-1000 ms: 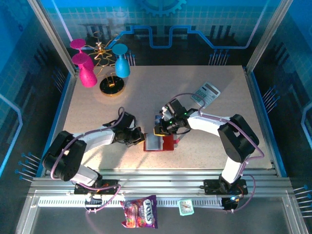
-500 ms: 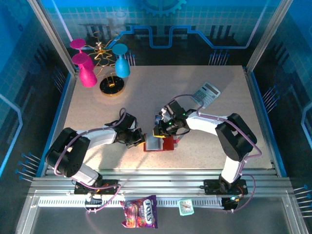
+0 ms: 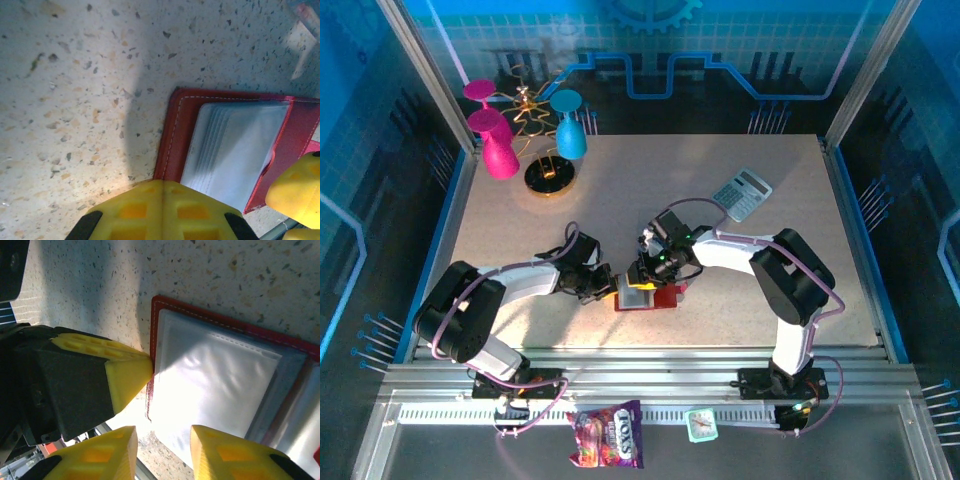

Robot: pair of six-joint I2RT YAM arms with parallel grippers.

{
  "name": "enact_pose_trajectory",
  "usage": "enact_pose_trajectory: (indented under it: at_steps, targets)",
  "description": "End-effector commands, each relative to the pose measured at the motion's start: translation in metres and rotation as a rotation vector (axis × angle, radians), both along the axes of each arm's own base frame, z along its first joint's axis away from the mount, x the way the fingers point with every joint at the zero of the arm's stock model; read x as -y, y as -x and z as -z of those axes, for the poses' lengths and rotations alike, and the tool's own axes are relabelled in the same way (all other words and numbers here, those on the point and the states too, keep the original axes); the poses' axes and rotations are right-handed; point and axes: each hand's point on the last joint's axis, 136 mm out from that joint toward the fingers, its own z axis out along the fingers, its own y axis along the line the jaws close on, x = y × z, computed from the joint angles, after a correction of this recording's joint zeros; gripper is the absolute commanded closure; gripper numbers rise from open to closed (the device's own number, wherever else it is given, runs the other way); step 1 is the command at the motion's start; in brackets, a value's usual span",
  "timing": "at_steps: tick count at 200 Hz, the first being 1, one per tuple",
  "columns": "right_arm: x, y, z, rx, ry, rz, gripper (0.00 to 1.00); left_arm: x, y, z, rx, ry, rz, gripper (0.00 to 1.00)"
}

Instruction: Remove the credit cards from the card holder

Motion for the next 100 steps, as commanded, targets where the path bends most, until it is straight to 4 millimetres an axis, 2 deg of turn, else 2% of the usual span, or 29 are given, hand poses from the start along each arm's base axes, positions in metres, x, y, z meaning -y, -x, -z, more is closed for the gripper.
enact_pose_trajectory:
  at_steps: [1, 100]
  targets:
    - [-0.004, 0.007, 0.003, -0.035, 0.003, -0.028, 0.63, -0.007, 0.008, 0.006, -0.032, -0.056, 0.007, 1.0]
    - [0.007, 0.011, 0.013, -0.045, 0.081, -0.042, 0.6, -0.012, 0.009, 0.006, -0.034, -0.086, 0.009, 1.0]
